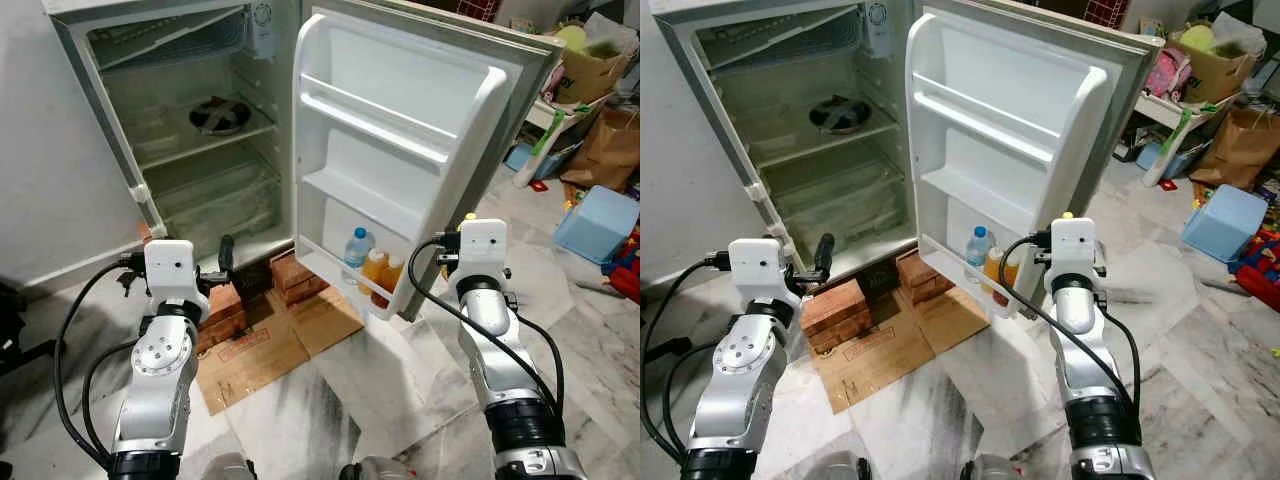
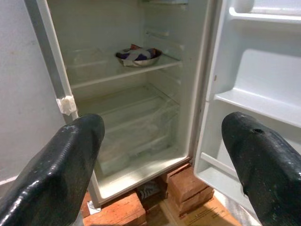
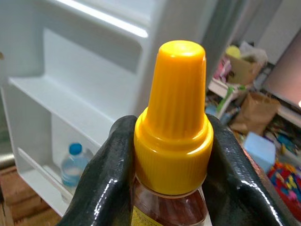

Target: Restocking fridge

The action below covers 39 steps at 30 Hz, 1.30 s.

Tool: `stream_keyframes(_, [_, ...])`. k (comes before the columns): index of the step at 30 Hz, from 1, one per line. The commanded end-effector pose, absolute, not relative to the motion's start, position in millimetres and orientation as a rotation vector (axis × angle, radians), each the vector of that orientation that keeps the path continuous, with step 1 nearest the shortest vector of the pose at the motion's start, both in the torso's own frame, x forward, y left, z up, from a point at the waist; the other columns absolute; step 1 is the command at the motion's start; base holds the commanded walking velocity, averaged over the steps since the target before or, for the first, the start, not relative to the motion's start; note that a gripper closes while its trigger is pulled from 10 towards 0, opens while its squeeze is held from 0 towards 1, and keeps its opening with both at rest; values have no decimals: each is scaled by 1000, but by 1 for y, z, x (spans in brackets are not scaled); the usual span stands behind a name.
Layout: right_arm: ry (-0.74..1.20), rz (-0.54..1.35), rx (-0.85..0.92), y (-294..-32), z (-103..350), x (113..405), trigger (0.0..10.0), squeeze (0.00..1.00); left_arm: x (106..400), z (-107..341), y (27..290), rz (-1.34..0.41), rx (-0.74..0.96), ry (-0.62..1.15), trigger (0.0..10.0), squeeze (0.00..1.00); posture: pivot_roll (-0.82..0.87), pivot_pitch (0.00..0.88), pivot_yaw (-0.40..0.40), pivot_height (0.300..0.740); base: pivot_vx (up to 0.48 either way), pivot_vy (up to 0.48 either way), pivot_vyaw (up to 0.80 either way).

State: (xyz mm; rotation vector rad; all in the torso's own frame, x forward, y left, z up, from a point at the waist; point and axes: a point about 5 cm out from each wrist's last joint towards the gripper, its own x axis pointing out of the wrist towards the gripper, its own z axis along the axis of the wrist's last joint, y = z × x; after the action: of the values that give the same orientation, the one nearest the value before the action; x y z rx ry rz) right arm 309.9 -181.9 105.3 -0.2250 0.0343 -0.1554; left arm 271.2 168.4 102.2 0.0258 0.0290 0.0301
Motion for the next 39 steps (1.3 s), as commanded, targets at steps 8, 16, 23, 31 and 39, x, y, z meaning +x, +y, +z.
stream_keyframes(8, [-21, -115, -180, -175, 115, 316, 10000, 0, 275, 105, 167, 29, 36, 18, 10000, 0, 8, 15, -22, 740, 60, -342, 0])
stream_keyframes(16, [-63, -52, -173, -166, 122, 316, 10000, 0, 275, 103, 166, 36, 27, 24, 10000, 0, 2, 11, -21, 740, 90, -265, 0])
stream_keyframes(23, [-77, -42, -161, -164, 124, 319, 10000, 0, 279, 105, 168, 65, 36, 13, 10000, 0, -2, 0, -19, 740, 0, 0, 0])
stream_keyframes(31, [-96, -43, -109, -159, 129, 327, 10000, 0, 282, 110, 177, 89, 50, -10, 10000, 0, 21, 0, -13, 740, 0, 0, 0])
stream_keyframes(39, [-112, -18, -92, -153, 129, 331, 10000, 0, 289, 114, 185, 103, 61, -37, 10000, 0, 28, 0, 2, 740, 0, 0, 0])
